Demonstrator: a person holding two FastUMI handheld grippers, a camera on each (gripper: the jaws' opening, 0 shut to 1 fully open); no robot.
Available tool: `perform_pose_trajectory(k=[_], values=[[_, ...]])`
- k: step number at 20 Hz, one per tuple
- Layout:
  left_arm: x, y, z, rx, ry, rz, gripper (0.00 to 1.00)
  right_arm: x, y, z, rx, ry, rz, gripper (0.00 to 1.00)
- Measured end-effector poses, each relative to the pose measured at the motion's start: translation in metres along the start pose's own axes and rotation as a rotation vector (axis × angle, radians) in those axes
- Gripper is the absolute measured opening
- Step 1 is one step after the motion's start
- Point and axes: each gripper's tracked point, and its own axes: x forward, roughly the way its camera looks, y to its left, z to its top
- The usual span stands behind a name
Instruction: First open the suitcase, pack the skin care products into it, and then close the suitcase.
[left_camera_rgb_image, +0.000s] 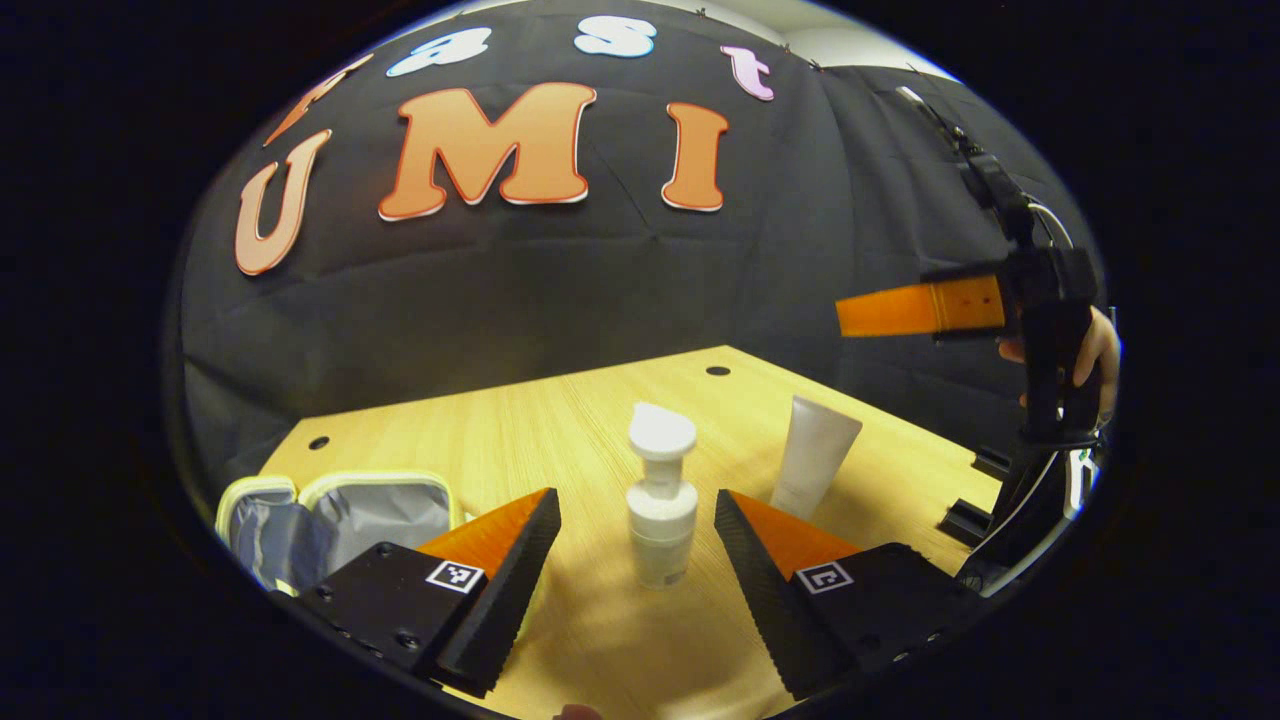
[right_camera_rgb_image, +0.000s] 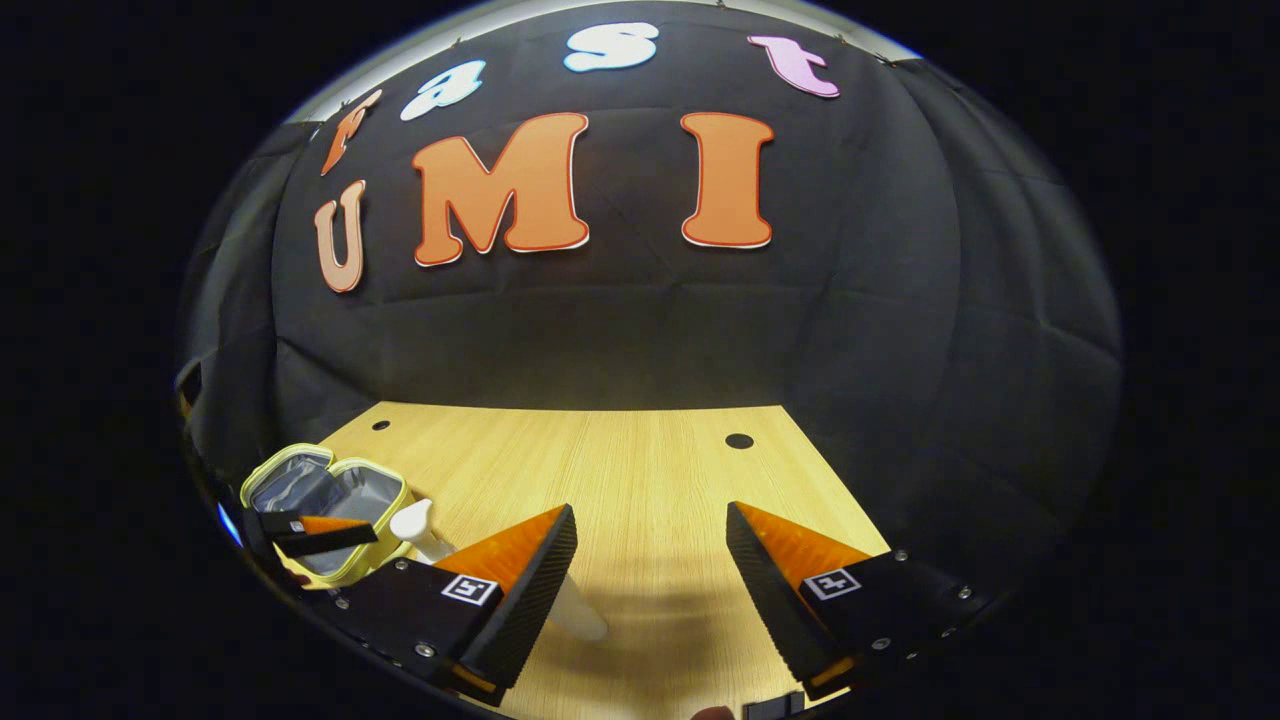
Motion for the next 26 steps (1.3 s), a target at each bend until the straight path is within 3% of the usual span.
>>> perform_pose_trajectory(k=[12, 15, 19, 26], values=[[0.079, -0.004, -0.062, -0.083, 0.093, 0.1, 0.98, -0.01, -0.033, -0.044, 0.003, 0.089, -0.052, 0.95], [0.087, -0.008, -0.062, -0.104, 0.087, 0.101, 0.61, -0.012, -0.032, -0.046, 0.008, 0.089, -0.052, 0.95], [0.072, -0.01, -0.049, -0.155, 0.127, 0.077, 0.6, -0.021, -0.018, -0.046, 0.029, 0.085, -0.017, 0.95], [-0.004, 0.012, 0.027, -0.097, 0.101, 0.091, 0.6, -0.032, 0.035, -0.042, 0.023, 0.083, 0.09, 0.95]])
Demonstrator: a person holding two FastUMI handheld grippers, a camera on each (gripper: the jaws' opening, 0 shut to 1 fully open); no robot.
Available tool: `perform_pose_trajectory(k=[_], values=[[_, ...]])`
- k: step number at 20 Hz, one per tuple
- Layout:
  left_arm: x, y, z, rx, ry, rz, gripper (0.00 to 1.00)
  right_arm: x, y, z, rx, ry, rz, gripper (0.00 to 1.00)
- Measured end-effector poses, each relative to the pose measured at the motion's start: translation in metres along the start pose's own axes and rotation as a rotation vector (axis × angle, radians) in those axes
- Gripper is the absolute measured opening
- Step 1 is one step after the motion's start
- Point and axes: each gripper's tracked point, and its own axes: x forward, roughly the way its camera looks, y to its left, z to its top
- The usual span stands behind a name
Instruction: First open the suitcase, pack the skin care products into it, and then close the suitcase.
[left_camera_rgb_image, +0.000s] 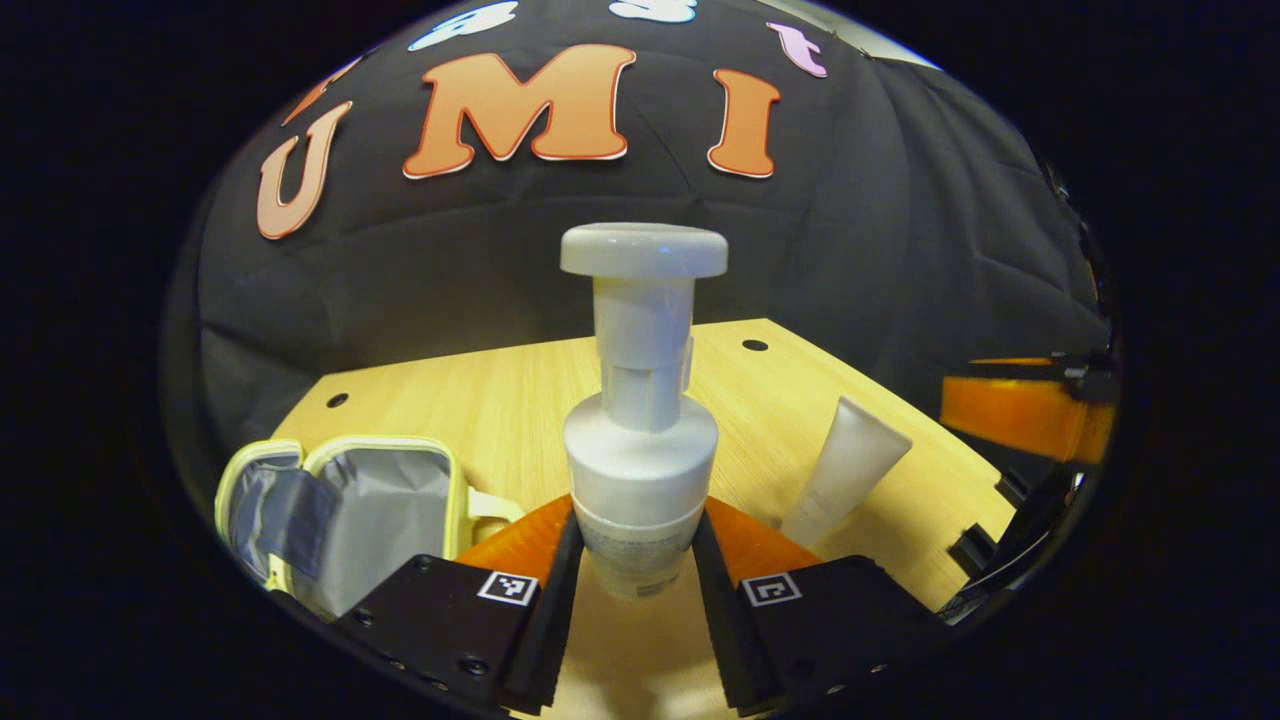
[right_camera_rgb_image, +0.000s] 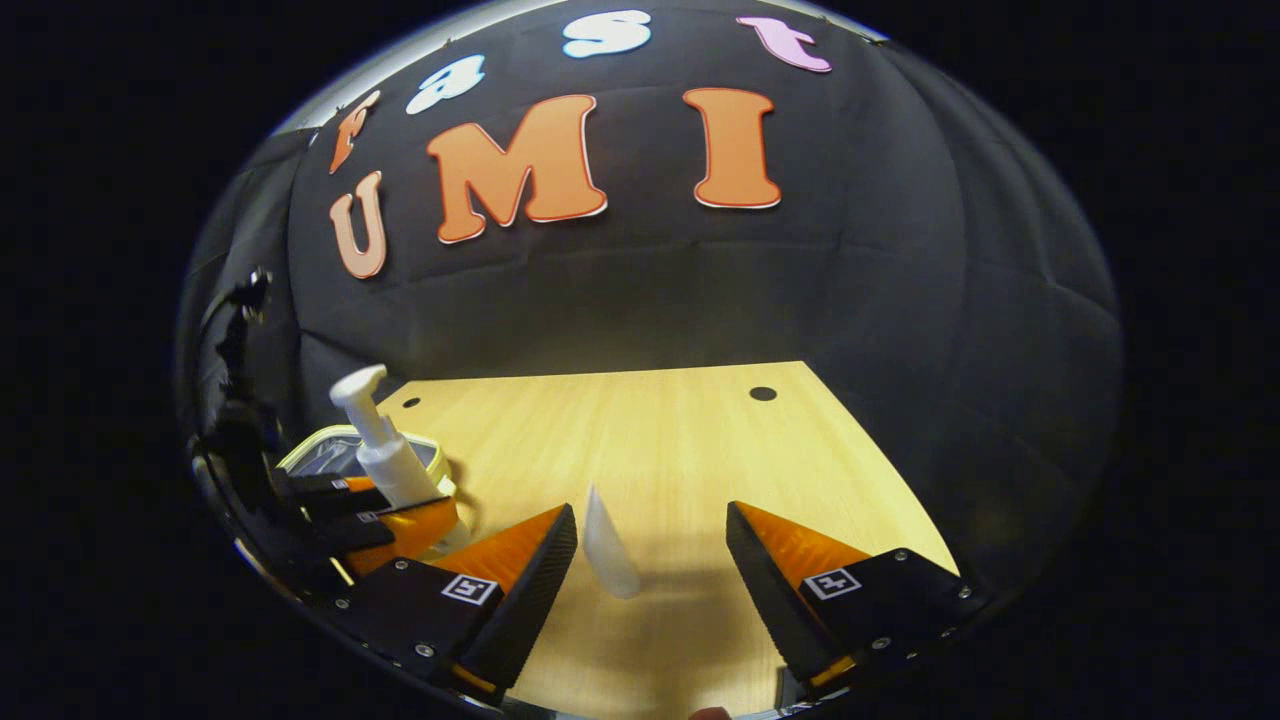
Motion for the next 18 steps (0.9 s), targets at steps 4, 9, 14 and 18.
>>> perform_pose_trajectory(k=[4, 9, 14, 18], values=[[-0.042, 0.016, 0.022, -0.089, 0.0, 0.001, 0.6, 0.007, 0.02, -0.011, -0.058, 0.022, 0.029, 0.95], [-0.095, 0.048, 0.023, -0.118, 0.01, 0.062, 0.59, 0.023, 0.028, -0.047, -0.073, 0.121, 0.045, 0.96], [-0.128, 0.078, 0.012, -0.144, 0.035, 0.133, 0.6, 0.052, 0.022, -0.088, -0.055, 0.215, 0.036, 0.96], [-0.129, 0.092, 0.002, -0.16, 0.061, 0.176, 0.6, 0.08, 0.015, -0.11, -0.073, 0.247, 0.021, 0.96]])
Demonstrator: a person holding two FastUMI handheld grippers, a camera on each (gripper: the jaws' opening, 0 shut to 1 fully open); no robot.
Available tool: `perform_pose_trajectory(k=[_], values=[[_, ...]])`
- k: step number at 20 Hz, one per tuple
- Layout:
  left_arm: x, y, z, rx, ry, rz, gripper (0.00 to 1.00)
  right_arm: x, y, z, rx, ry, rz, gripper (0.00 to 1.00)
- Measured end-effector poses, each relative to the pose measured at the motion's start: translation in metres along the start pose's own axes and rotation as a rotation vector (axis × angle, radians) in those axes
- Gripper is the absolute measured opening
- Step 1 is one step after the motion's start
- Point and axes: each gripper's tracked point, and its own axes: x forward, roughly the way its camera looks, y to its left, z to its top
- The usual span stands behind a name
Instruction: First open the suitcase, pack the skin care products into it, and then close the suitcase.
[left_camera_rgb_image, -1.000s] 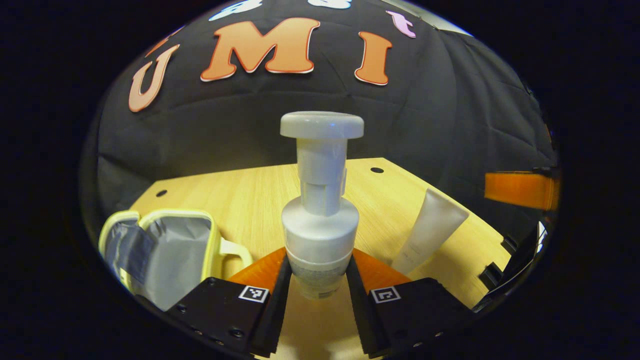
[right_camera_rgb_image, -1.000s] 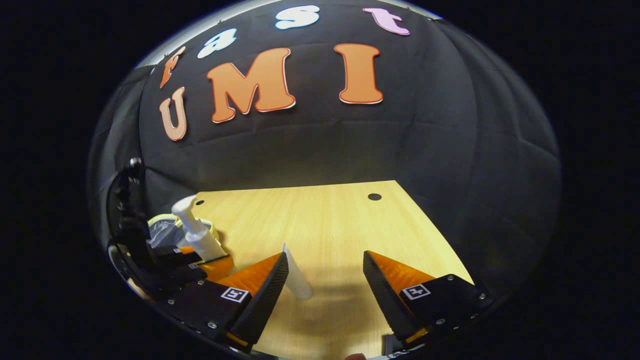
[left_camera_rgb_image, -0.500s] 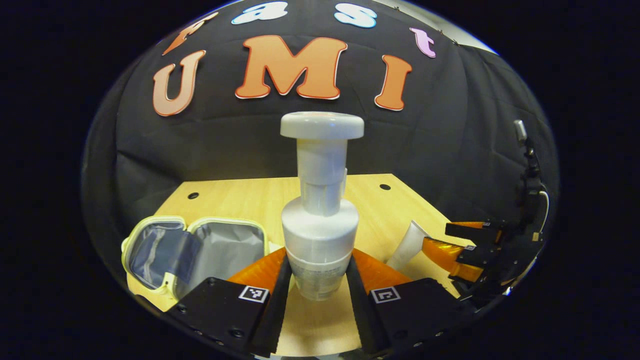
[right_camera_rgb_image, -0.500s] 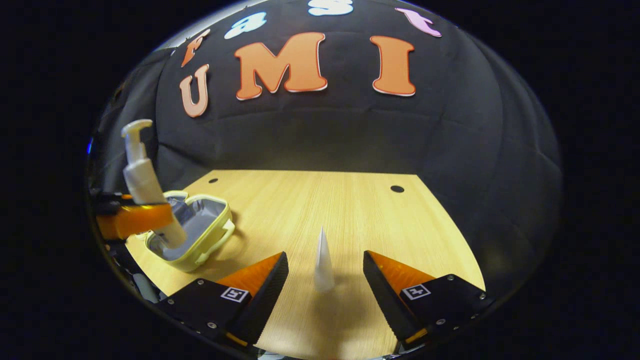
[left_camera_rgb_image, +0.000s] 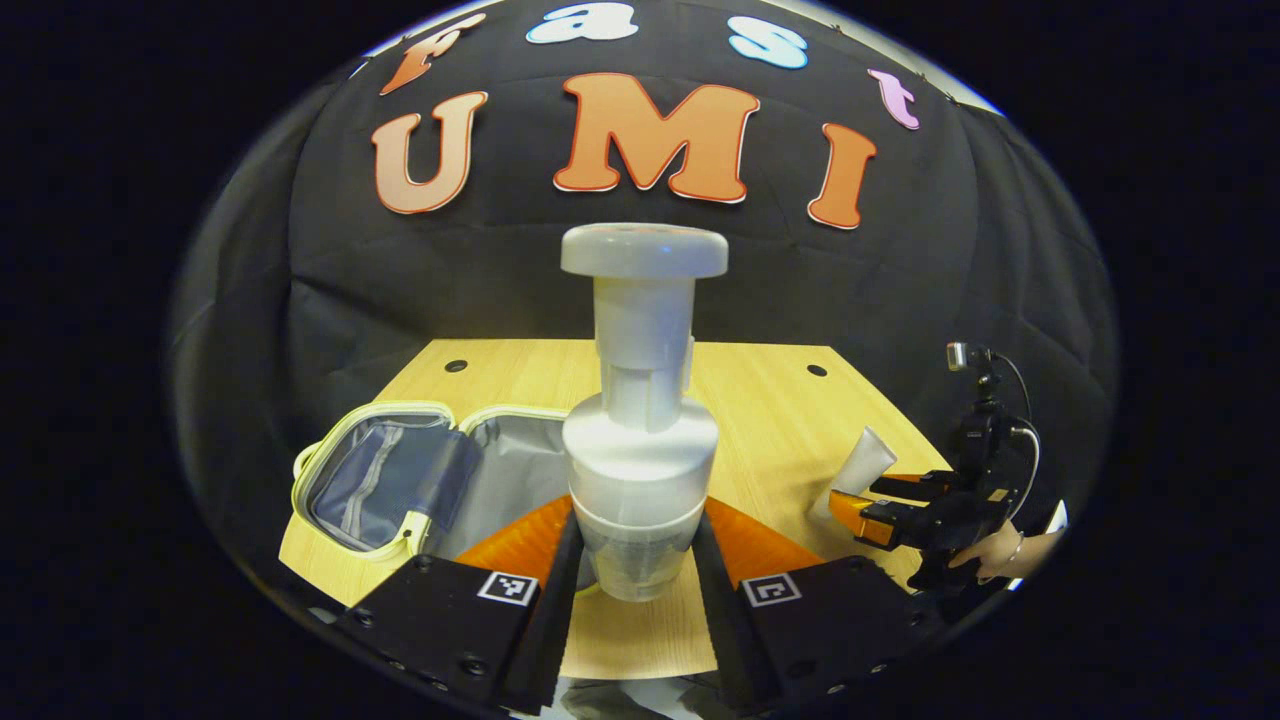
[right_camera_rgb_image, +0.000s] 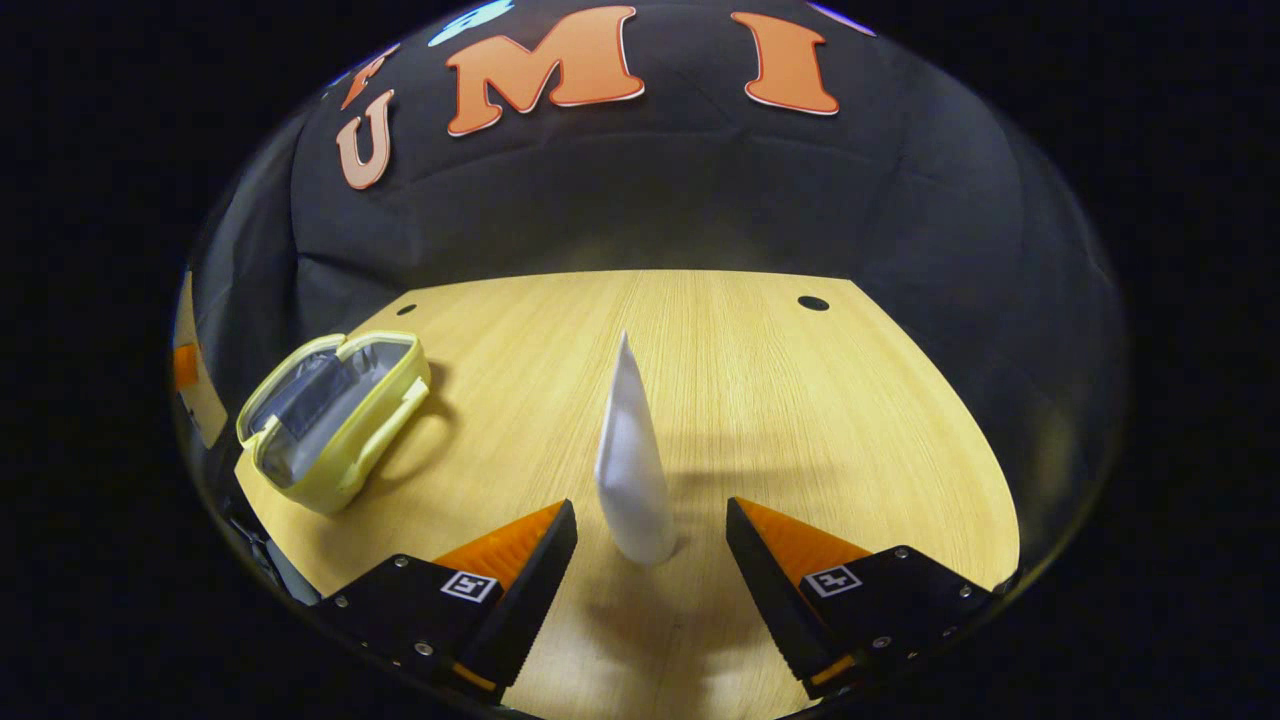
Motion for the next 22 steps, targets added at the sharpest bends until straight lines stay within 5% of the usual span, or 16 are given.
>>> perform_pose_trajectory(k=[2, 3, 10, 15, 22], values=[[-0.002, 0.005, -0.001, -0.003, 0.004, 0.014, 0.59, 0.011, 0.003, -0.008, -0.004, 0.02, 0.013, 0.87], [-0.003, 0.008, -0.001, -0.001, 0.006, 0.023, 0.6, 0.014, 0.005, -0.009, 0.001, 0.027, 0.025, 0.92], [0.0, 0.019, -0.01, -0.023, 0.005, 0.049, 0.59, 0.027, 0.011, -0.011, -0.022, 0.022, 0.035, 0.52], [-0.005, 0.028, -0.008, -0.054, 0.005, 0.032, 0.6, 0.017, 0.016, -0.005, 0.015, 0.032, 0.044, 0.43], [-0.009, 0.059, 0.035, -0.026, 0.032, -0.063, 0.6, -0.032, 0.056, 0.074, 0.098, -0.045, 0.111, 0.4]])
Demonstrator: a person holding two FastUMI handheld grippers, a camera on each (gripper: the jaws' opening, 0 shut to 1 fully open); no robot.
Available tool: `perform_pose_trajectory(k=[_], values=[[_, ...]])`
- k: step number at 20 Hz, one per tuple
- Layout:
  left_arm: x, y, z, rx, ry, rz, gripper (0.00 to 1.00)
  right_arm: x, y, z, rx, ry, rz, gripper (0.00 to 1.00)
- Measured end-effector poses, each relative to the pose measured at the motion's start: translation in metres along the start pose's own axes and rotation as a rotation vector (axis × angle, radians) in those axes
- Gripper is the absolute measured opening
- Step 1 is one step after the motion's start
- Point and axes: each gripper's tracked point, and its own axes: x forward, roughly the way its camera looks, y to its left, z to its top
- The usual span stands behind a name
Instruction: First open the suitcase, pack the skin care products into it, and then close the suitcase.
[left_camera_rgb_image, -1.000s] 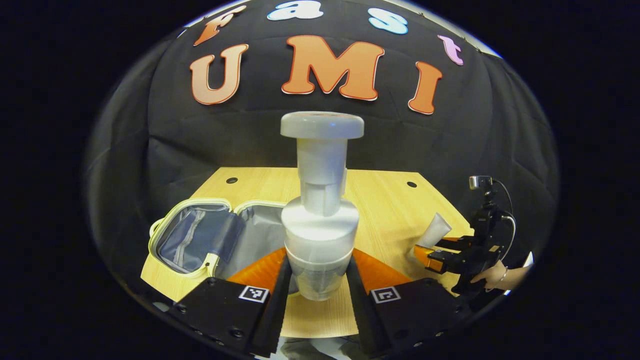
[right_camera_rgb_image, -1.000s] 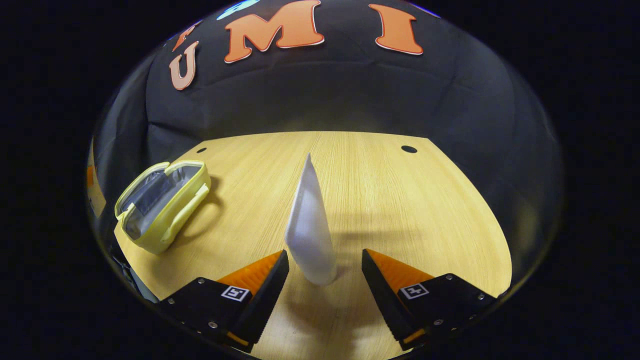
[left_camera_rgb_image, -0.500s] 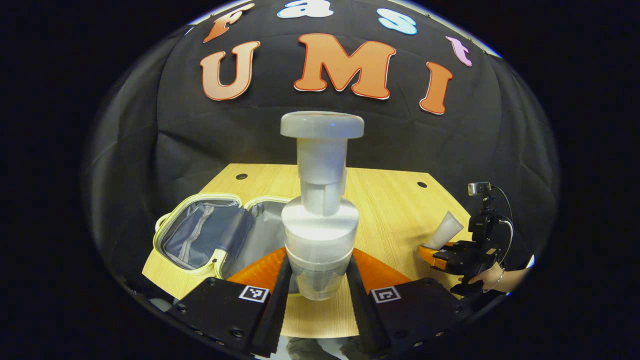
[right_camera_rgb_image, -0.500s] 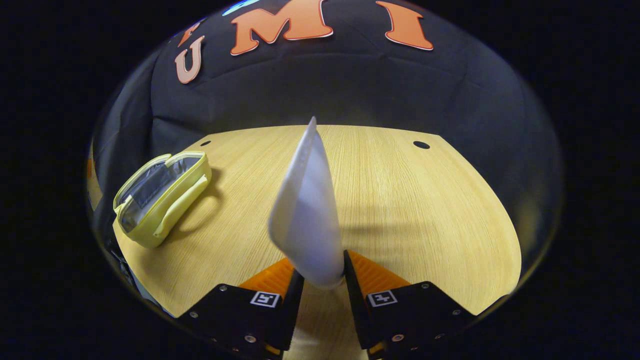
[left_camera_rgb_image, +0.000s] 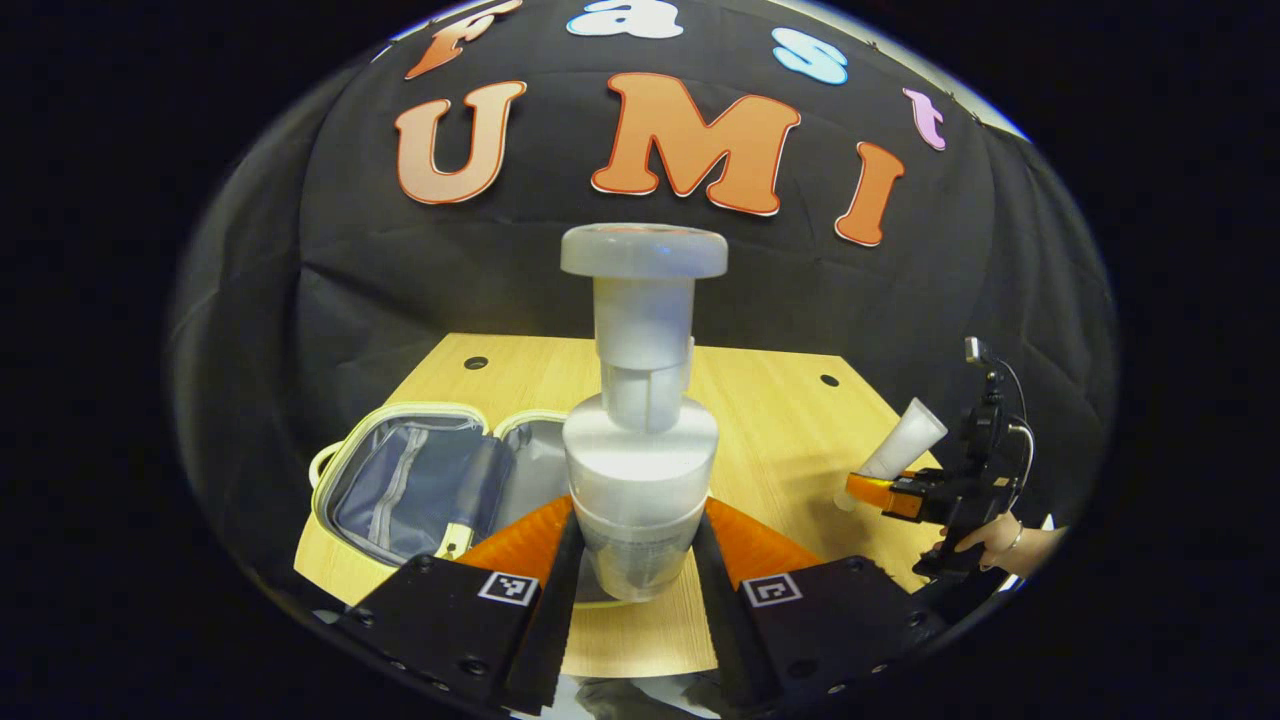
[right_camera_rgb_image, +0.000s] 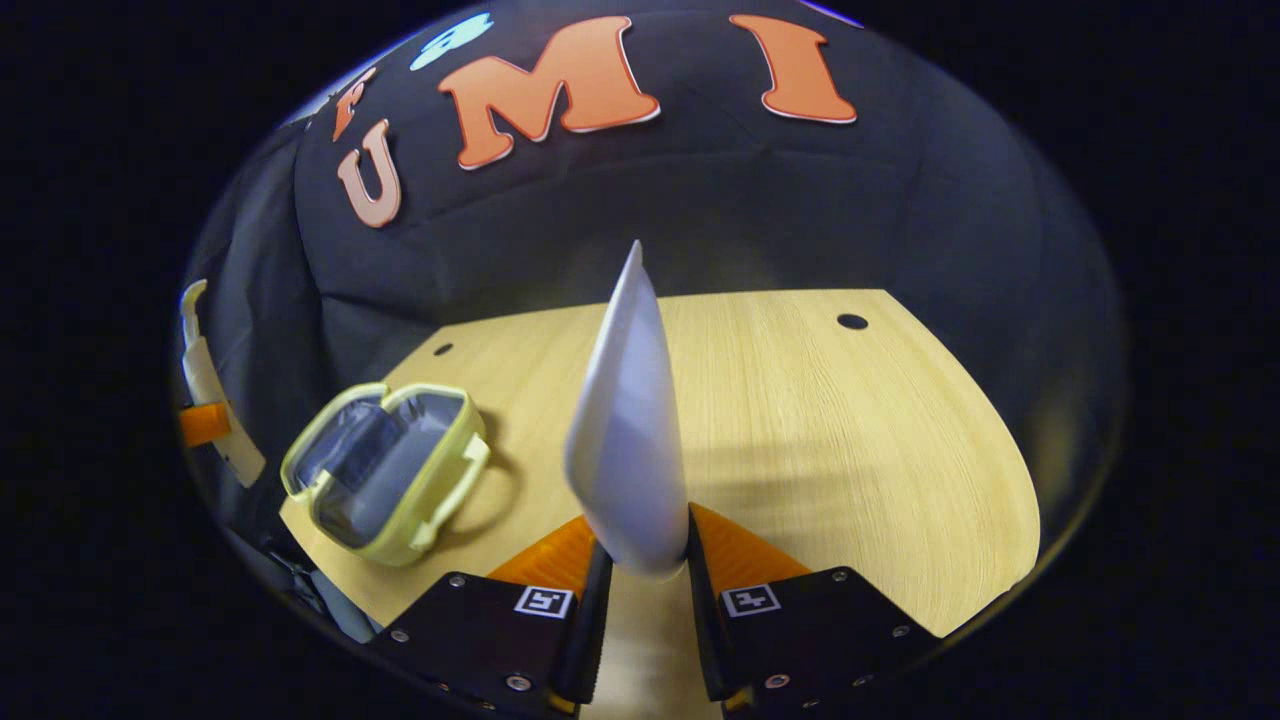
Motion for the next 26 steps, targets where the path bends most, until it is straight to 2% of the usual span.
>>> perform_pose_trajectory(k=[3, 6, 12, 13, 16, 18, 21, 23, 26], values=[[0.014, 0.025, 0.007, 0.03, 0.064, -0.046, 0.6, -0.012, 0.033, 0.029, -0.01, -0.038, 0.027, 0.4], [0.036, 0.052, 0.002, 0.091, 0.176, -0.078, 0.59, -0.021, 0.064, 0.044, -0.022, -0.048, 0.033, 0.4], [0.079, 0.1, -0.049, 0.197, 0.481, -0.152, 0.6, -0.033, 0.124, 0.043, -0.003, -0.019, 0.05, 0.4], [0.086, 0.101, -0.056, 0.196, 0.522, -0.167, 0.6, -0.034, 0.131, 0.041, 0.012, -0.012, 0.048, 0.4], [0.106, 0.109, -0.086, 0.11, 0.659, -0.23, 0.6, -0.031, 0.141, 0.035, 0.036, 0.007, 0.017, 0.4], [0.124, 0.118, -0.101, 0.094, 0.726, -0.235, 0.6, -0.03, 0.144, 0.029, 0.05, 0.023, -0.006, 0.4], [0.146, 0.132, -0.12, 0.139, 0.784, -0.205, 0.6, -0.03, 0.15, 0.02, 0.071, 0.045, -0.034, 0.4], [0.155, 0.12, -0.128, 0.112, 0.797, -0.237, 0.6, -0.029, 0.15, 0.015, 0.078, 0.06, -0.051, 0.4], [0.167, 0.114, -0.136, 0.109, 0.805, -0.238, 0.6, -0.026, 0.151, 0.015, 0.09, 0.074, -0.067, 0.4]])
